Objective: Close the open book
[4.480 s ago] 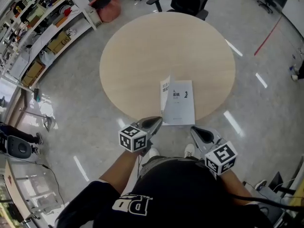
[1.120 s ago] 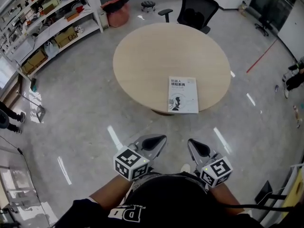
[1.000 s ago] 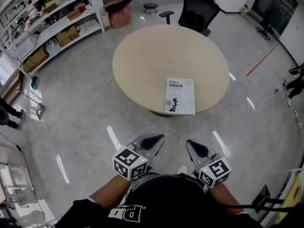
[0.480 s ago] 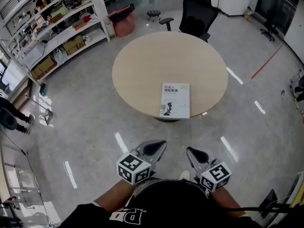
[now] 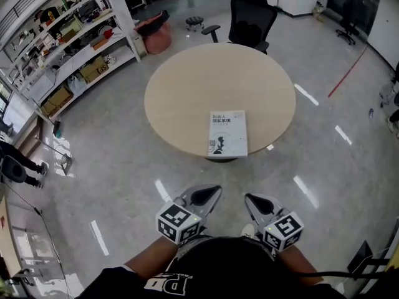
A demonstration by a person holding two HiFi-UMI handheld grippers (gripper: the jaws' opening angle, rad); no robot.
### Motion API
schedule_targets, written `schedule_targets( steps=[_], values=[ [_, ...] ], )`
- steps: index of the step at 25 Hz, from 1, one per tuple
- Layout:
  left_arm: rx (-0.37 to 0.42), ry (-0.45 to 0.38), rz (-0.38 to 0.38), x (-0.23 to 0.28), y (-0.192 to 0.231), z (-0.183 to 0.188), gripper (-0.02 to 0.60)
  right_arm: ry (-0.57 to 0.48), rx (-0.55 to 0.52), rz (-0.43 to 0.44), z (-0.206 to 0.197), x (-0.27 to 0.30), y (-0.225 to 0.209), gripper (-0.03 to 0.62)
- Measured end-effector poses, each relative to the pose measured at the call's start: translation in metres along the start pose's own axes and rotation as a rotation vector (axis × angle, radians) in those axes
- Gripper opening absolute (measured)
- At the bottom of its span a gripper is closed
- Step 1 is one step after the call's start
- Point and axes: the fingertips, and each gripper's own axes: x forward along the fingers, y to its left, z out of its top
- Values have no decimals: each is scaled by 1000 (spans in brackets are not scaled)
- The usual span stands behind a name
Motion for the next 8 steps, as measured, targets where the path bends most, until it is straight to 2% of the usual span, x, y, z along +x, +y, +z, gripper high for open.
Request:
schedule_targets(
  steps=[8],
  values=[
    [-2,4,0,-10,2,1,6,13,-7,-1,4,1,8,6]
  ],
)
